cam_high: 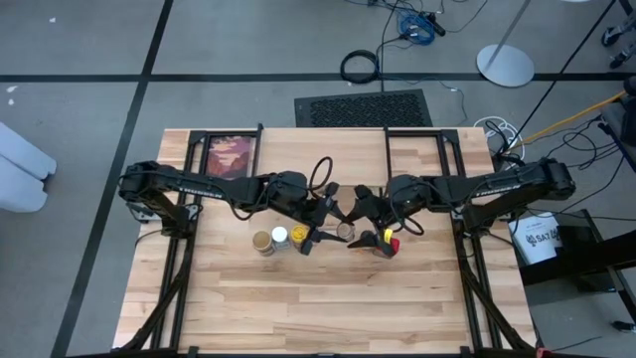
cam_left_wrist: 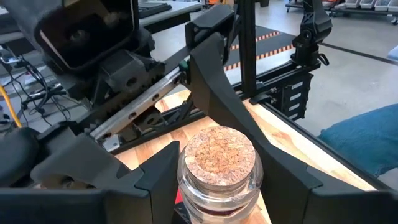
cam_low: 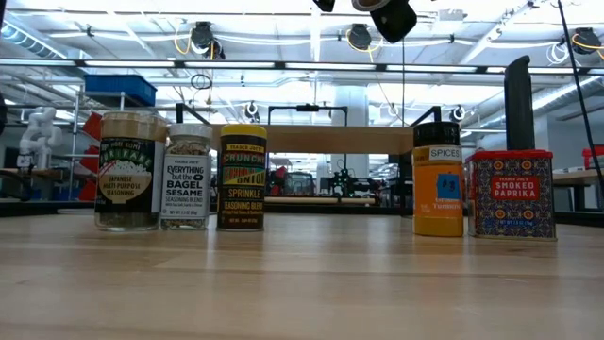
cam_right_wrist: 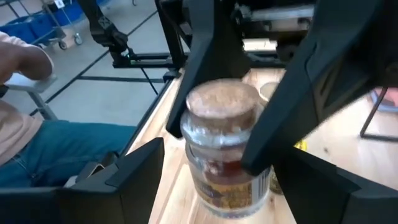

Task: Shelf spices
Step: Remove the brown seasoning bottle from the shelf

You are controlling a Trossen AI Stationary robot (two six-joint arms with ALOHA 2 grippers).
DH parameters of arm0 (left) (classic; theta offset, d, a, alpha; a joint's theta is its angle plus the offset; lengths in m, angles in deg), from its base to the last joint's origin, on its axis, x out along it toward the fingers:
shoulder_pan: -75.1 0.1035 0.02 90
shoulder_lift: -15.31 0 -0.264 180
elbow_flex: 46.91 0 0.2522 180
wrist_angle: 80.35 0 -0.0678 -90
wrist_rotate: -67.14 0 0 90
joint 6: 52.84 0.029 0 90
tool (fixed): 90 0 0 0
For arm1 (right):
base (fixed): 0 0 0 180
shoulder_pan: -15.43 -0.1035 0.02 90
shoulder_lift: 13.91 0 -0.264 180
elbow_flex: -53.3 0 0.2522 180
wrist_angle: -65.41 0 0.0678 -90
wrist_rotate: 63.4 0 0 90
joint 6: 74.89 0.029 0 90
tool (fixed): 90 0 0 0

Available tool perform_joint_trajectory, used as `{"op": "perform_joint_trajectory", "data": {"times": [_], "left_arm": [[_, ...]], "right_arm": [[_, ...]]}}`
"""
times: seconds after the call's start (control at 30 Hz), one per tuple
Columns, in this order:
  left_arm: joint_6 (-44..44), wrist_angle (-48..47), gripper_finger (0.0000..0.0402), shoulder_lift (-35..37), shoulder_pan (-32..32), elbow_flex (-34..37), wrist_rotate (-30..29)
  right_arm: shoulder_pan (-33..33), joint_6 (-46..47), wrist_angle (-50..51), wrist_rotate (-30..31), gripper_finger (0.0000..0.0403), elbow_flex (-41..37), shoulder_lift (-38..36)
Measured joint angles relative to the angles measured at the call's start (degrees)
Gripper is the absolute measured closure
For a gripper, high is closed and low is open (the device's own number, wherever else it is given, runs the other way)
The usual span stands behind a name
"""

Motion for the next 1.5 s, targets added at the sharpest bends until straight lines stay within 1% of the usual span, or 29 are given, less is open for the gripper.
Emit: {"op": "perform_joint_trajectory", "data": {"times": [0.13,0.23,0.63,0.7,0.83,0.93,1.03,1.17,1.23,1.33,1.5], "left_arm": [[0.12,-0.02,0.0209,-0.02,0.00,0.02,0.00],[0.12,0.00,0.0209,-0.02,0.00,0.02,0.00],[-0.09,0.09,0.0209,-0.02,0.09,0.00,0.33],[-0.09,0.18,0.0209,-0.02,0.09,0.00,0.33],[-0.21,0.40,0.0208,-0.02,0.09,0.02,0.19],[-0.24,1.09,0.0191,-0.02,0.03,0.02,-1.37],[-0.18,2.46,0.0158,-0.02,0.02,0.02,-3.17],[-0.15,4.14,0.0108,-0.06,0.07,0.02,-3.81],[-0.17,5.04,0.0090,-0.07,0.09,0.02,-3.88],[-0.27,6.47,0.0078,0.28,0.11,0.00,-4.44],[-0.29,6.00,0.0075,2.50,-0.01,-0.02,-5.06]], "right_arm": [[0.00,-0.65,-0.12,-0.13,0.0123,0.00,0.00],[0.00,-1.09,-0.12,-0.15,0.0135,0.00,0.00],[0.00,-3.56,0.01,-0.13,0.0226,0.00,0.00],[0.00,-4.01,0.03,-0.09,0.0233,0.00,-0.04],[0.00,-4.15,0.02,-0.06,0.0232,0.00,-0.04],[0.00,-4.26,0.07,-0.06,0.0231,0.00,-0.09],[0.04,-4.57,-0.10,0.38,0.0232,0.00,-0.08],[0.02,-4.68,-0.24,0.46,0.0231,0.00,-0.09],[0.05,-4.70,-0.18,0.44,0.0231,0.00,-0.07],[0.52,-4.76,0.15,0.20,0.0231,0.00,-0.06],[0.76,-4.89,0.27,0.13,0.0231,-0.02,-0.02]]}}
